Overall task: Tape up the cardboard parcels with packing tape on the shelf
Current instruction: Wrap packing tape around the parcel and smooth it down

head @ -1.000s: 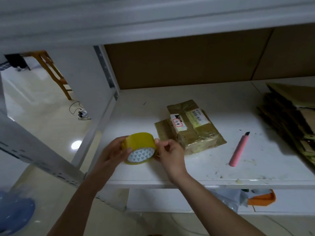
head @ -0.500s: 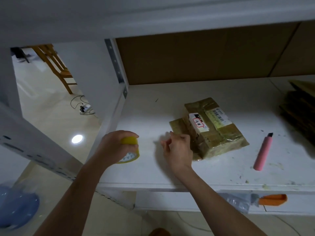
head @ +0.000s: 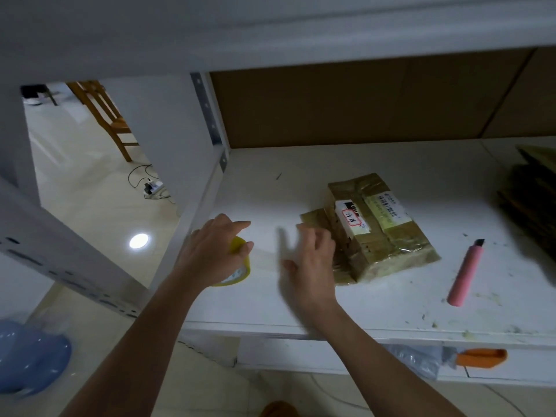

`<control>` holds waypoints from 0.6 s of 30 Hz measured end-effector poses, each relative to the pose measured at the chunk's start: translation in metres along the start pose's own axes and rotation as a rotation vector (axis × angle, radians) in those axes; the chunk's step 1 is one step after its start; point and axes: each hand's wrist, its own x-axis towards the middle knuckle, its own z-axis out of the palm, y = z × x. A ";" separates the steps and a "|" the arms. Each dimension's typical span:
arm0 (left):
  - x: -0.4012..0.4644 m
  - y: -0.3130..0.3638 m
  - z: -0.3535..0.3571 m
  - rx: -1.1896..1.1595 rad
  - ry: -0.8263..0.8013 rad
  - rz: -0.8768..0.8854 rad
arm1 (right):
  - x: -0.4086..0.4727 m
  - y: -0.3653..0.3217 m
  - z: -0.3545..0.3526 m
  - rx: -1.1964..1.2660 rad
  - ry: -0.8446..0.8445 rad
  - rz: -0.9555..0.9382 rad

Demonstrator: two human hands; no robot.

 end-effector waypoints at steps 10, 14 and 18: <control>-0.017 0.094 0.035 -0.625 0.116 0.018 | -0.019 0.051 -0.119 -0.047 0.487 -0.269; -0.024 0.150 0.063 -1.181 -0.169 -0.268 | -0.007 0.100 -0.151 0.182 0.246 -0.059; -0.024 0.175 0.071 -1.314 -0.087 -0.332 | -0.019 0.128 -0.166 0.313 0.071 -0.003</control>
